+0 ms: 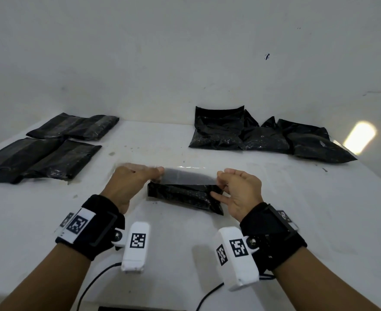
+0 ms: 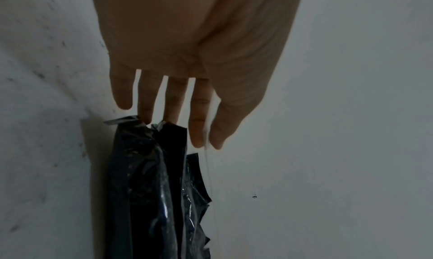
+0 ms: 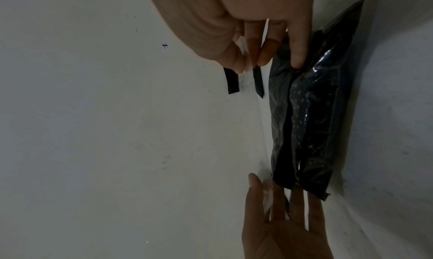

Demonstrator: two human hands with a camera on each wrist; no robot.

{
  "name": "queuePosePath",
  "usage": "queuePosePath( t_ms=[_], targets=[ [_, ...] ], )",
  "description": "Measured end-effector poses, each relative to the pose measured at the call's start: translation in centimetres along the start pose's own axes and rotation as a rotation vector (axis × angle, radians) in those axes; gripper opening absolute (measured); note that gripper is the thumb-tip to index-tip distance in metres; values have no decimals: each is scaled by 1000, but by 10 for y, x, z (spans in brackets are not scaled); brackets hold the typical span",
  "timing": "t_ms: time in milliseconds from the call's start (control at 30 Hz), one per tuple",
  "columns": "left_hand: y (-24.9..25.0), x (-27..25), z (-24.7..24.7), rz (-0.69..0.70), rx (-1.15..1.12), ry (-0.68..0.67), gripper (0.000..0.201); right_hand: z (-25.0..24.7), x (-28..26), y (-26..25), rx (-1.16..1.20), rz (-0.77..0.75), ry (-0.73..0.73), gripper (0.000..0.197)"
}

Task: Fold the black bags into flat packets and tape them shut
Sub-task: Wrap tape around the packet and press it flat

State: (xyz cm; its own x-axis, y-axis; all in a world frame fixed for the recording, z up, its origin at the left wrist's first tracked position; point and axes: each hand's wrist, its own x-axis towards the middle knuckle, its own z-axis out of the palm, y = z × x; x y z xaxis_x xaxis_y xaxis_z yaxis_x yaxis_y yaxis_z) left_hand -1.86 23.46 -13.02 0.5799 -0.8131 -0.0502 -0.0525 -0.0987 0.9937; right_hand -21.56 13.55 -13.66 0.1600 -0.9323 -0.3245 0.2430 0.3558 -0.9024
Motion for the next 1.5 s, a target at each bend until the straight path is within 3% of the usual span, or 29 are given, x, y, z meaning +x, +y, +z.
queuePosePath(
  t_ms=[367, 467, 700, 867, 1300, 1500],
  targets=[
    [-15, -7, 6, -53, -57, 128, 21, -4, 7, 3, -83, -107, 4, 22],
    [-17, -5, 6, -30, -90, 157, 34, -8, 10, 5, -118, -153, 26, 24],
    [-18, -14, 10, 57, -68, 193, 11, -12, 10, 6, -149, -202, 36, 25],
    [-24, -16, 12, 96, -101, 232, 18, -15, 10, 11, -161, -217, 40, 25],
    [-24, -23, 17, 180, -28, 244, 21, -17, 12, 15, -170, -221, 58, 21],
    [-26, -23, 17, 158, -30, 221, 23, -17, 12, 14, -168, -231, 21, 30]
  ],
)
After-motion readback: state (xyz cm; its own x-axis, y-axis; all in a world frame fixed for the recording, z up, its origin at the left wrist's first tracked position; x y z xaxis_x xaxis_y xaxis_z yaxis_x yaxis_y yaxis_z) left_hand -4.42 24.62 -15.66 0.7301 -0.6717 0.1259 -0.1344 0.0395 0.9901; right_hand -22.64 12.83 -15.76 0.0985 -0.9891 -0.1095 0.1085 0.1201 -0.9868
